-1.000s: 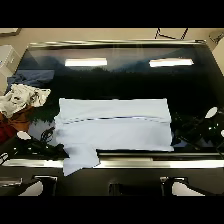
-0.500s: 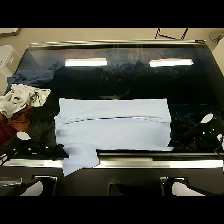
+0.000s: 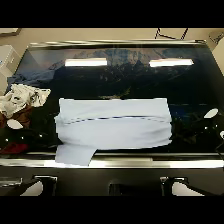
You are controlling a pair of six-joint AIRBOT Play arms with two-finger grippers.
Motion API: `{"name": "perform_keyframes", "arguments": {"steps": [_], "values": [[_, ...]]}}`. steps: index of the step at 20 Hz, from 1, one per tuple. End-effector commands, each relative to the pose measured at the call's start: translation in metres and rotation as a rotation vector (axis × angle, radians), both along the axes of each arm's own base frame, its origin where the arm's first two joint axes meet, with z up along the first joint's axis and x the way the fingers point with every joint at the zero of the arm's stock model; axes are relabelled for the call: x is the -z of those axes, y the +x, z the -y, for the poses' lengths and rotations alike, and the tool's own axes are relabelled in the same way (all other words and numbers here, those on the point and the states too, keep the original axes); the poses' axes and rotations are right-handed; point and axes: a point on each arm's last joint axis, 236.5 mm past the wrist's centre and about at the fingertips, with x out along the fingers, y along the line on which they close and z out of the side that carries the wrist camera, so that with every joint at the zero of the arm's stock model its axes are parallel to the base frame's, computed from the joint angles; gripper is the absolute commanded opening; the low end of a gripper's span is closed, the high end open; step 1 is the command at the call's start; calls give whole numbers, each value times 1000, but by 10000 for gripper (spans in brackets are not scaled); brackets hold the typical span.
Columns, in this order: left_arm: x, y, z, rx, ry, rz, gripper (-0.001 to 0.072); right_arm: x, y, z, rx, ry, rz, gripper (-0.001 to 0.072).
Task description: Fold the clothes and pants, and hang the long-sleeved shirts on hangers.
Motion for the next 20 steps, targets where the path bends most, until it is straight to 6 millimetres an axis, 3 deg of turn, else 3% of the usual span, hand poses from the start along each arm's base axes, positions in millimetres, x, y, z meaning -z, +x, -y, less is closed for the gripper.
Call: {"name": "perform_keyframes", "arguments": {"steps": [1, 6, 10, 14, 17, 18, 19, 20], "values": [[-43, 57, -16, -34, 47, 129, 19, -38, 44, -1, 50, 13, 103, 46], [-76, 151, -27, -44, 74, 259, 20, -49, 129, -5, 52, -59, 242, 47], [-67, 209, -11, -1, 68, 275, 20, -37, 182, -8, 88, -67, 284, 49], [-33, 239, -8, -40, 55, 205, 20, -8, 191, -5, 139, -68, 250, 50], [-2, 230, -3, -43, 39, 108, 32, 7, 192, -7, 166, -49, 216, 51], [4, 224, 1, -35, 28, 70, 182, 7, 194, -9, 173, -40, 223, 64], [4, 219, 2, -30, 23, 47, 451, 3, 197, -8, 180, -36, 234, 152], [1, 214, 1, -20, 17, 31, 597, -4, 196, -4, 176, -31, 227, 347]]}}
